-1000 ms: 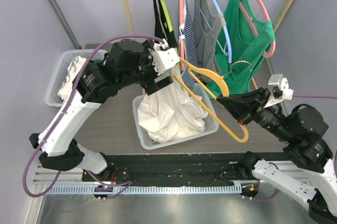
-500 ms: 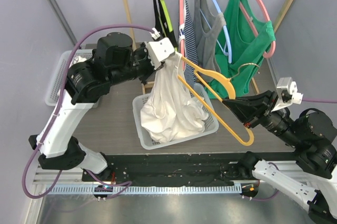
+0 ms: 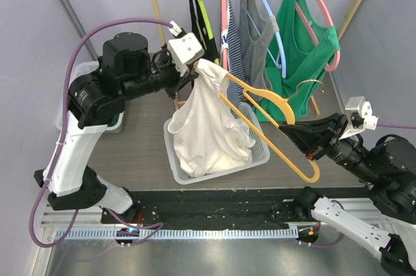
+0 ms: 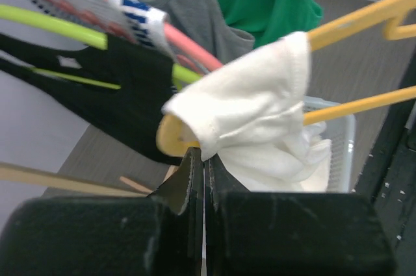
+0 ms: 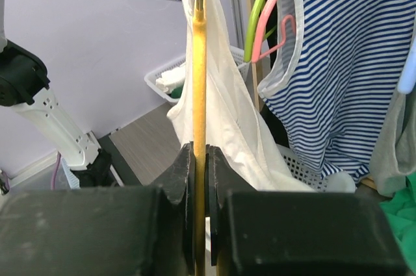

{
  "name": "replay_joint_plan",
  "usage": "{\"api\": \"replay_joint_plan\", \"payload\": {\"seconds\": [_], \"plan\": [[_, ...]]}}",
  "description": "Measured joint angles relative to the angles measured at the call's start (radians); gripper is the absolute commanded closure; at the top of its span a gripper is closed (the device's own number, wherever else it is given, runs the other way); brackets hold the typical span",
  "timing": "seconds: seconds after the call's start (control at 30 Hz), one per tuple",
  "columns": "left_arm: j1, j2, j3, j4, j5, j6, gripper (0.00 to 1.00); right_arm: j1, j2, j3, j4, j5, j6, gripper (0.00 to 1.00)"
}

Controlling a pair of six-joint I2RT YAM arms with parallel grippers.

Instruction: Remove the tank top from the hanger

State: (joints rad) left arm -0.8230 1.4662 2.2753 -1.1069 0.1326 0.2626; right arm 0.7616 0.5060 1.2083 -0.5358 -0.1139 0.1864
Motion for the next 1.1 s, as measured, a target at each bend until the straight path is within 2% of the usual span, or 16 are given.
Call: {"api": "replay_joint_plan", "payload": {"seconds": [0.37, 0.53, 0.63, 0.8, 0.97, 1.0, 1.07, 1.1], "plan": [[0.022, -0.005, 0.0, 0.166, -0.381, 0.025, 1.0, 0.0, 0.005, 0.13, -0.221, -0.063, -0.006, 0.99], [0.025, -0.004, 0.0, 0.206, -0.452, 0.013, 1.0, 0.0, 0.005, 0.197, -0.33, -0.075, -0.006, 0.99], [0.025, -0.004, 0.0, 0.195, -0.398, -0.007, 1.0, 0.0, 0.003, 0.272, -0.385, -0.055, -0.017, 0.99], [0.014, -0.003, -0.001, 0.098, -0.134, -0.029, 1.0, 0.002, -0.035, 0.382, -0.362, 0.077, -0.055, 0.99], [-0.005, 0.0, -0.017, 0.029, 0.087, -0.03, 1.0, 0.018, -0.058, 0.378, -0.309, 0.178, -0.08, 0.99], [-0.009, -0.002, -0.033, 0.026, 0.112, -0.027, 0.98, 0.019, -0.054, 0.369, -0.302, 0.193, -0.083, 0.99], [-0.015, -0.014, -0.102, 0.033, 0.116, -0.019, 0.87, 0.022, -0.039, 0.345, -0.289, 0.215, -0.087, 0.99], [-0.017, -0.021, -0.147, 0.034, 0.099, -0.015, 0.74, 0.022, -0.031, 0.337, -0.286, 0.222, -0.087, 0.99]]}}
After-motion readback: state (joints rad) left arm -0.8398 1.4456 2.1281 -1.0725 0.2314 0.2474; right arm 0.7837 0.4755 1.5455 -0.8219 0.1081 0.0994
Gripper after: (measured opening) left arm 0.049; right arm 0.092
